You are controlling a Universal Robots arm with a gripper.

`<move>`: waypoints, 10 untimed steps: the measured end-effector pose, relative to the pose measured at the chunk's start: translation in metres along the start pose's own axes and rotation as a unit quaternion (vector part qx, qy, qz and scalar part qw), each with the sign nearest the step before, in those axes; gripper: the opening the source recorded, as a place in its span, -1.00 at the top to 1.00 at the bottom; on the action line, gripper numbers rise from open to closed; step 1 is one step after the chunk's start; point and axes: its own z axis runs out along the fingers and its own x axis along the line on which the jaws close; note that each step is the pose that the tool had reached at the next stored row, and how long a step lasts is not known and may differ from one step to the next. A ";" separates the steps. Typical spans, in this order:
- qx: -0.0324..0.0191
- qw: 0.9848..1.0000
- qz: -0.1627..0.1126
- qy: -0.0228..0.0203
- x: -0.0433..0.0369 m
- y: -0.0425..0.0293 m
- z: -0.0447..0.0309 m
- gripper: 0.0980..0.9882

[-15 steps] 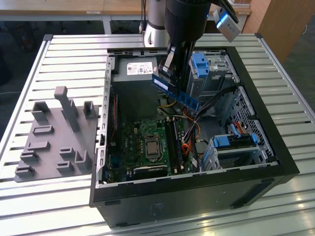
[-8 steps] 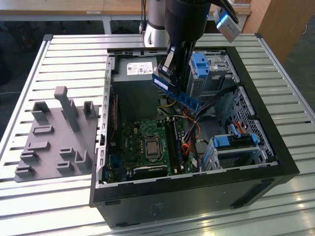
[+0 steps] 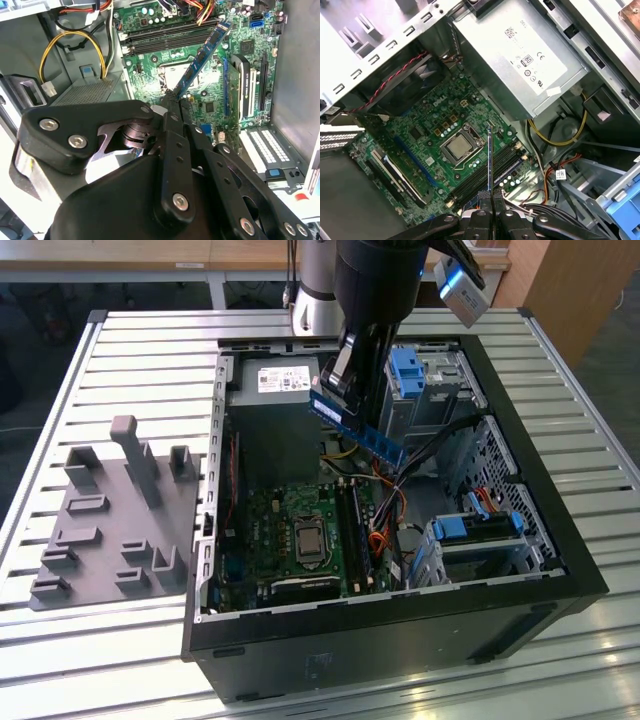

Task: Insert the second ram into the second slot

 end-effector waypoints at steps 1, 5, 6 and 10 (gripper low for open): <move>0.000 1.000 0.001 0.000 0.0000 0.0000 0.0000 0.93; 0.000 1.000 0.006 0.000 0.0000 0.0000 0.0000 0.93; 0.000 1.000 0.007 0.000 0.0000 0.0000 0.0000 0.93; 0.000 1.000 0.013 -0.001 0.0000 0.0000 0.0000 0.93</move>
